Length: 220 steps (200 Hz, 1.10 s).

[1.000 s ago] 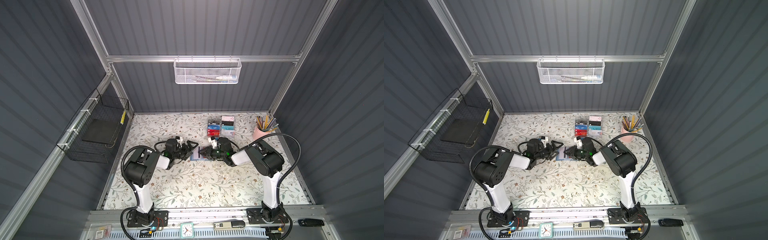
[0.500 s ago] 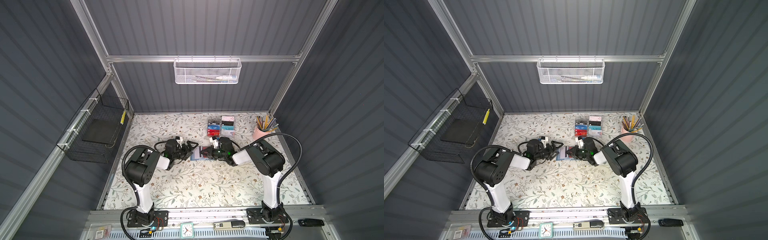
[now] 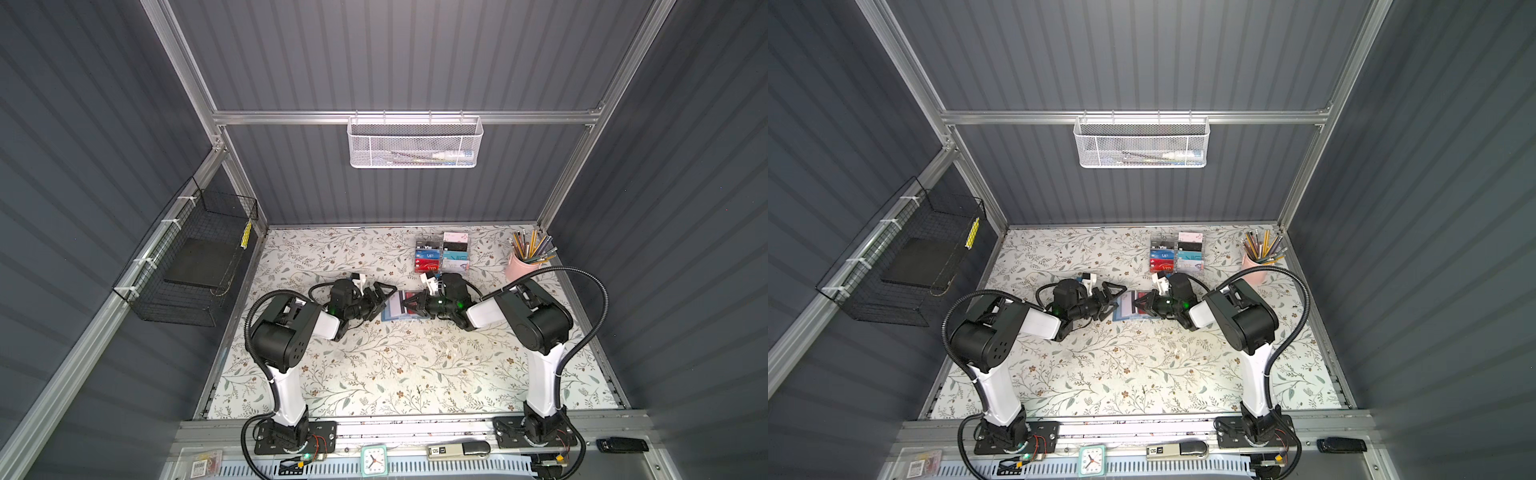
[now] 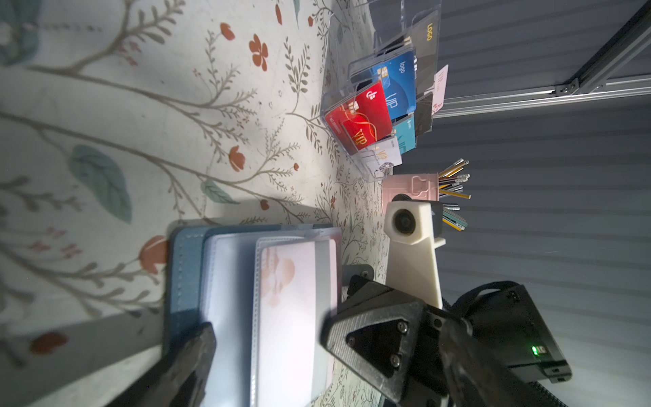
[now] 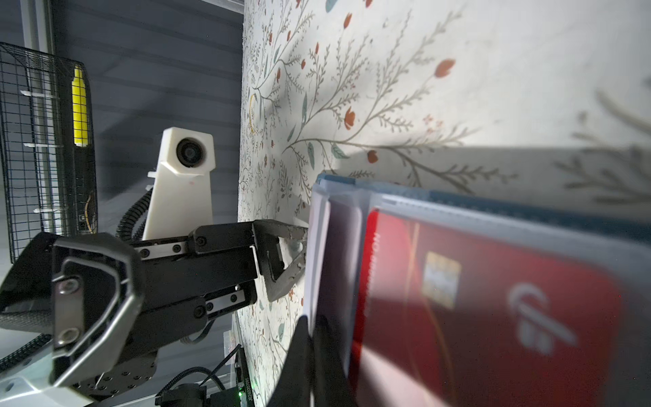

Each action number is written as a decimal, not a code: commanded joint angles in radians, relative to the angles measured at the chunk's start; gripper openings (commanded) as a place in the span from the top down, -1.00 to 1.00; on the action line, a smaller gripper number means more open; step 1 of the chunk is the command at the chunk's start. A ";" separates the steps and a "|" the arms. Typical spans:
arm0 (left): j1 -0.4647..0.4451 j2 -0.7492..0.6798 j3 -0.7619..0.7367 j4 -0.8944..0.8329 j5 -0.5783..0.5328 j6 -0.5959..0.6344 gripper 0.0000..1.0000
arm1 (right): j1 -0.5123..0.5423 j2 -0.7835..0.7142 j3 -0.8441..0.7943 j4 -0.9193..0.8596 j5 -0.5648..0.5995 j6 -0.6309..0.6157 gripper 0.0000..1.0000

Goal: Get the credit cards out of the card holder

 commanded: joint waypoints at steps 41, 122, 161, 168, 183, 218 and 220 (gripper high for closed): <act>-0.005 0.057 -0.049 -0.152 -0.007 0.000 -1.00 | -0.024 -0.026 0.000 0.035 -0.059 -0.002 0.80; -0.002 0.056 -0.050 -0.154 -0.003 0.004 -0.99 | -0.044 -0.035 -0.003 -0.007 -0.042 -0.022 1.00; 0.001 0.033 -0.049 -0.177 -0.004 0.017 -1.00 | -0.053 -0.070 -0.006 -0.070 -0.016 -0.063 1.00; 0.001 0.025 -0.046 -0.193 -0.007 0.027 -0.99 | -0.055 -0.085 -0.009 -0.095 -0.003 -0.081 1.00; 0.000 0.000 -0.036 -0.238 -0.019 0.050 -0.99 | -0.061 -0.123 -0.017 -0.140 0.026 -0.117 1.00; 0.001 -0.049 -0.014 -0.319 -0.037 0.089 -0.99 | -0.070 -0.207 -0.031 -0.244 0.094 -0.196 1.00; 0.001 -0.053 -0.014 -0.322 -0.038 0.090 -0.99 | -0.071 -0.212 -0.032 -0.247 0.097 -0.199 1.00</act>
